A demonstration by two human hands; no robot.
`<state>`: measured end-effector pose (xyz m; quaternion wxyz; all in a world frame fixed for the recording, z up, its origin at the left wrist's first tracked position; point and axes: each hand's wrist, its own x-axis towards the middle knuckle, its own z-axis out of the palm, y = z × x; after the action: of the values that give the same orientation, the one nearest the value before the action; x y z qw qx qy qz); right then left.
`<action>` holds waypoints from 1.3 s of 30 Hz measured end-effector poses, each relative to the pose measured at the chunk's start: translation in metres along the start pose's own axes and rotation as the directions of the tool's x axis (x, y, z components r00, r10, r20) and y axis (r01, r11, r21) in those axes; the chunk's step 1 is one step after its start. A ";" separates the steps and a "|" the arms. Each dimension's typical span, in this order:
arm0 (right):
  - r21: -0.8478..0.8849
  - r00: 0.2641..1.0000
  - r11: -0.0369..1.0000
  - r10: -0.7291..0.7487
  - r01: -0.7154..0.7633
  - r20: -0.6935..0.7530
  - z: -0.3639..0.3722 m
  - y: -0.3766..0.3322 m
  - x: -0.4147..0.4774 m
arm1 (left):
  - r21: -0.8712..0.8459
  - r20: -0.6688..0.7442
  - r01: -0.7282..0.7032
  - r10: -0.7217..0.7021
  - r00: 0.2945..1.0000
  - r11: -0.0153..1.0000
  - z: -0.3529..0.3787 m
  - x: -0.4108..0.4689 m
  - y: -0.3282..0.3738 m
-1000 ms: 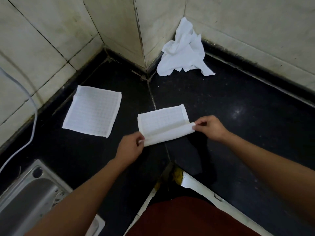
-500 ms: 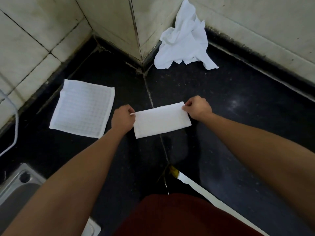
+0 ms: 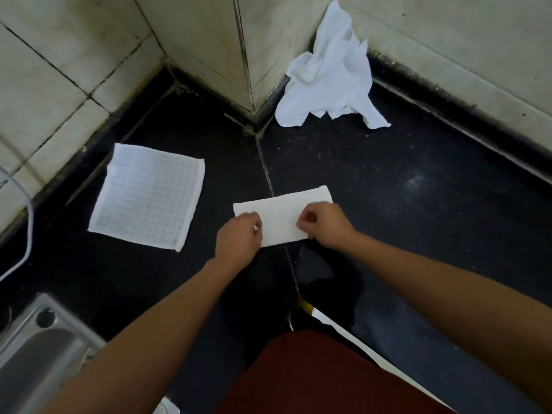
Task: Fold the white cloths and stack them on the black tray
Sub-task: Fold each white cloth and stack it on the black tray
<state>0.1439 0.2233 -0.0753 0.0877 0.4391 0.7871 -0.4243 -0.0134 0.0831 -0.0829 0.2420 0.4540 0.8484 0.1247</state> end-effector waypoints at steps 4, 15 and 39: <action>0.022 0.995 0.994 0.103 -0.103 0.001 0.003 0.022 -0.012 | -0.016 0.073 0.042 -0.041 0.997 0.999 0.013 -0.022 -0.016; -0.123 0.933 0.954 0.232 -0.274 -0.276 -0.033 0.028 0.003 | 0.185 -0.035 -0.132 0.141 0.989 0.974 0.003 -0.019 -0.032; 0.124 0.990 0.984 0.122 -0.130 0.065 0.011 -0.093 0.017 | -0.018 -0.015 0.172 -0.172 0.985 0.985 -0.035 -0.067 -0.067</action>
<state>0.0598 0.2017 -0.0359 0.1085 0.4805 0.7260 -0.4799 -0.0478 -0.0093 -0.0617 0.2484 0.3760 0.8854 0.1142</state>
